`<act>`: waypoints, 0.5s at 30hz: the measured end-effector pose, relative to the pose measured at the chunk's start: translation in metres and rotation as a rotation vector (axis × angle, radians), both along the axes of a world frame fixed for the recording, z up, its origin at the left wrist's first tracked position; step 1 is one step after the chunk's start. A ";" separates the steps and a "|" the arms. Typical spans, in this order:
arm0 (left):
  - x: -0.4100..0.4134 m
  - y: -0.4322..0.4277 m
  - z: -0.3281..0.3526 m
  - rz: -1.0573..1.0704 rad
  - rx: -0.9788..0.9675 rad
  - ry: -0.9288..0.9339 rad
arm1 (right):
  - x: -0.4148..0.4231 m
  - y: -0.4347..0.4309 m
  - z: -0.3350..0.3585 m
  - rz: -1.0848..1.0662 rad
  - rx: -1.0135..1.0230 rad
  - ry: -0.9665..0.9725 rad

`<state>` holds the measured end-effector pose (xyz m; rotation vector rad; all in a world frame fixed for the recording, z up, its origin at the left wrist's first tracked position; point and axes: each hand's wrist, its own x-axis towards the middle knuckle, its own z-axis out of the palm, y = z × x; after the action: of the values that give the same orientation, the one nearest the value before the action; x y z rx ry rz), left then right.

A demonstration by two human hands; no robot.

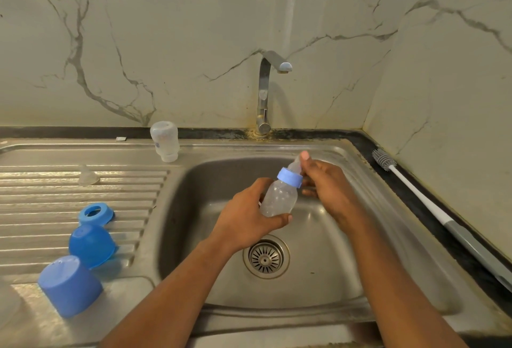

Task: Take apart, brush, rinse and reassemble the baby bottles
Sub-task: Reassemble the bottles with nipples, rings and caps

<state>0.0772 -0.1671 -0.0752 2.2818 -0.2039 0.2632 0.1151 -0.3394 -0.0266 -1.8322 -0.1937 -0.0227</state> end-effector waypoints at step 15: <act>0.003 0.006 -0.001 0.053 -0.051 0.009 | -0.002 0.012 -0.001 -0.067 0.118 -0.018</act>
<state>0.0803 -0.1614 -0.0764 2.2394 -0.1306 0.2820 0.1133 -0.3276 -0.0277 -1.7208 -0.1402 -0.0960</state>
